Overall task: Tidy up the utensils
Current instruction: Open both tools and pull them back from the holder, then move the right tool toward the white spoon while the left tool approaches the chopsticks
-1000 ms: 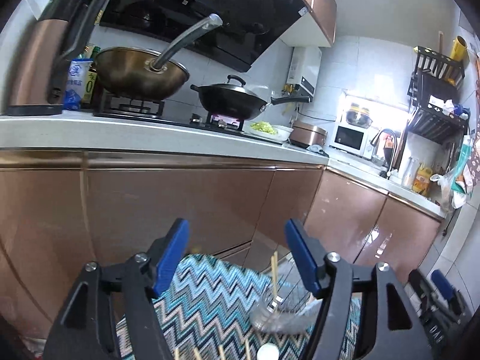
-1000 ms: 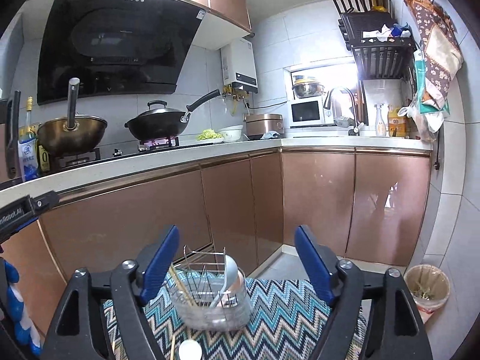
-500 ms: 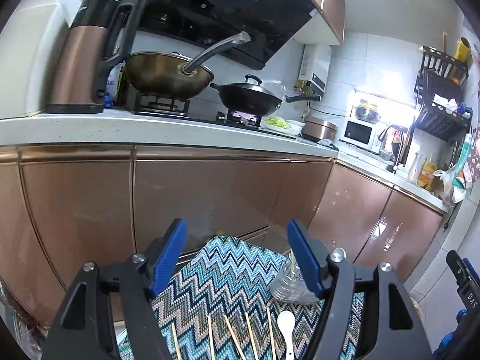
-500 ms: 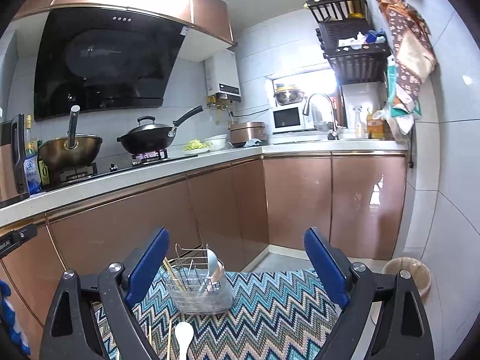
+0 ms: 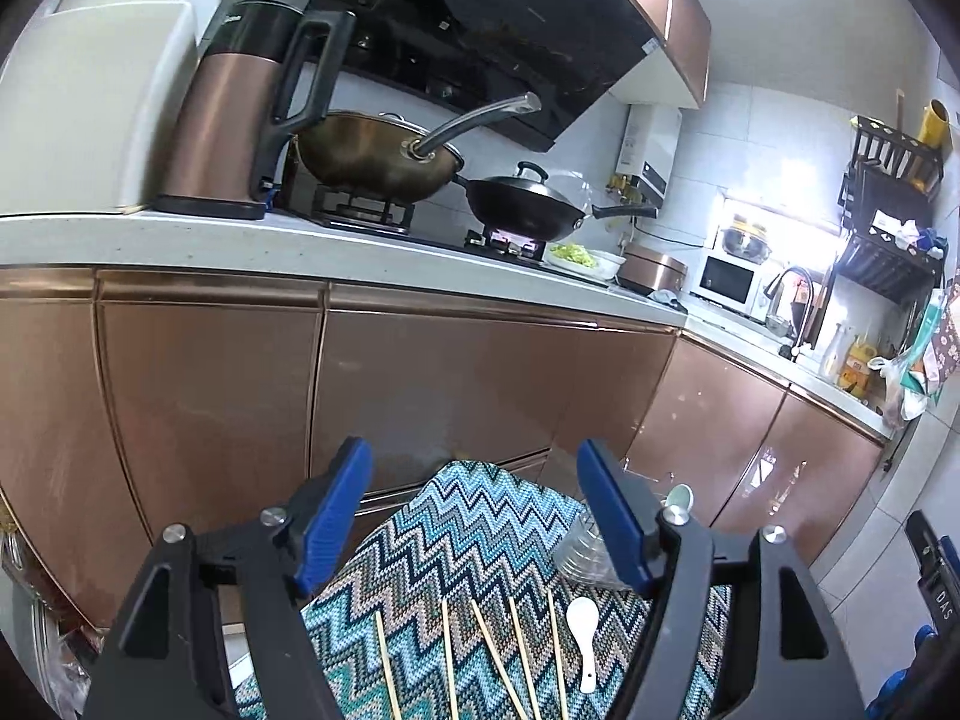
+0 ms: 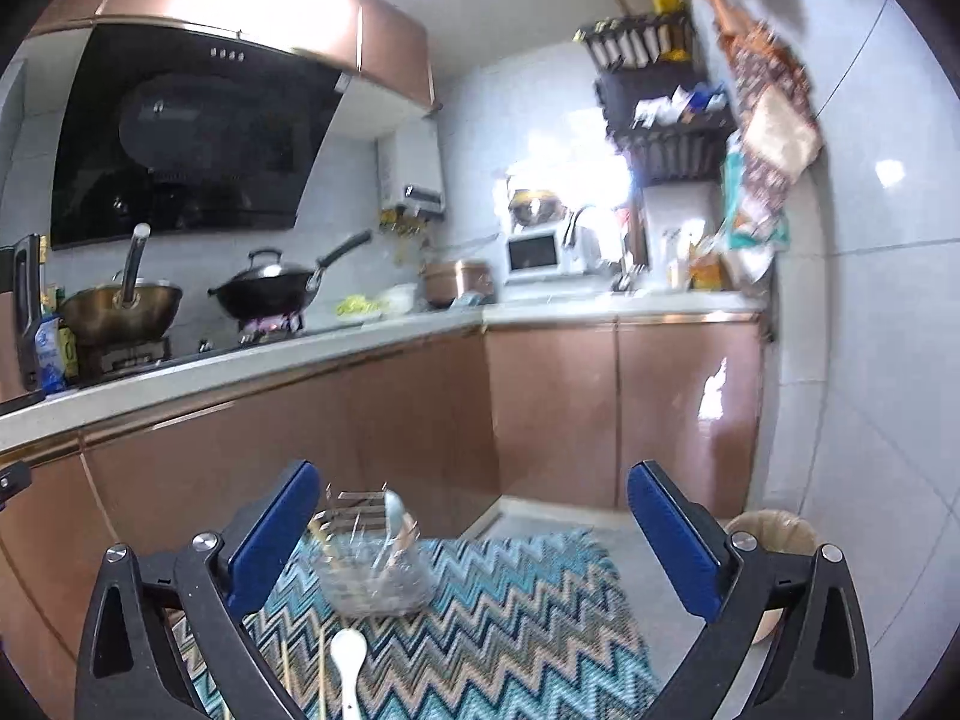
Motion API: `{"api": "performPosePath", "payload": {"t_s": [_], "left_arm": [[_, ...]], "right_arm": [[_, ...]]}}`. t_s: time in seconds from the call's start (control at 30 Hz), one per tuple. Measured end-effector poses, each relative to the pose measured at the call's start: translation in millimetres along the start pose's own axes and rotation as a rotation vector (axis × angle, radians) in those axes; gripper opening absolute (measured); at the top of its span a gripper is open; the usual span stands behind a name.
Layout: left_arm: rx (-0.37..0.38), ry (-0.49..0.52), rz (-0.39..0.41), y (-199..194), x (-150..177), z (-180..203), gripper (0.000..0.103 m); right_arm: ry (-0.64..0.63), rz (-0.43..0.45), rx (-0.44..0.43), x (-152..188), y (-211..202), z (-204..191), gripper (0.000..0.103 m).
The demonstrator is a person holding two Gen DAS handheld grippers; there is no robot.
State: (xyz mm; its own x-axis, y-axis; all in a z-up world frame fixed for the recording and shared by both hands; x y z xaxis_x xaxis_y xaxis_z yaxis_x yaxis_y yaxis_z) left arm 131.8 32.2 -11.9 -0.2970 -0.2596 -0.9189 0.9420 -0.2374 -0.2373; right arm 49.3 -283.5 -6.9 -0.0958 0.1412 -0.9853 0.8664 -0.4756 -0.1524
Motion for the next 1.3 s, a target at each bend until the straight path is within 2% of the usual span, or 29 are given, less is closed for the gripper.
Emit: {"api": "performPosePath", "payload": {"t_s": [0.2, 0.53, 0.7, 0.9, 1.13, 1.23, 1.3], "left_arm": [[0.000, 0.000, 0.015, -20.3, -0.3, -2.0, 0.070], [0.014, 0.027, 0.055, -56.5, -1.3, 3.5, 0.071], [0.020, 0.043, 0.059, -63.9, 2.3, 7.0, 0.072], [0.034, 0.047, 0.064, -68.6, 3.6, 8.9, 0.075], [0.037, 0.044, 0.076, -70.8, 3.9, 8.8, 0.076], [0.030, 0.037, 0.077, -69.0, 5.2, 7.5, 0.076], [0.031, 0.040, 0.056, -62.7, 7.7, 6.6, 0.076]], "right_arm": [[-0.026, 0.058, -0.014, -5.6, -25.4, 4.3, 0.103], [-0.001, 0.078, -0.071, -11.3, -57.2, 11.4, 0.103], [0.030, 0.079, -0.089, -10.4, -65.8, 16.3, 0.103], [0.059, 0.093, -0.069, -11.4, -70.9, 26.1, 0.103], [0.069, 0.152, -0.068, -6.2, -73.9, 30.5, 0.103], [0.070, 0.132, -0.110, -3.8, -71.6, 29.0, 0.103], [0.073, 0.086, -0.142, -2.0, -67.8, 27.5, 0.103]]}}
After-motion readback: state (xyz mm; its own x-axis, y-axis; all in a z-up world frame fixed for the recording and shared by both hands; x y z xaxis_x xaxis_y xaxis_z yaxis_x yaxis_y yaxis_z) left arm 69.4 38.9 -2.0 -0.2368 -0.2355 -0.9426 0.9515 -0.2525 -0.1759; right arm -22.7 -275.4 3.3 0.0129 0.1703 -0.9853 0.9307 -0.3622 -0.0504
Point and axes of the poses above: each gripper's, at about its wrist camera, not at the fingertips, and y roughly the way its jaws point, z to its right, x to its underside, the point moved 1 cm from there along y, roughly the way its jaws point, and after that the axes turned 10 degrees about x, right-handed, at the moved point
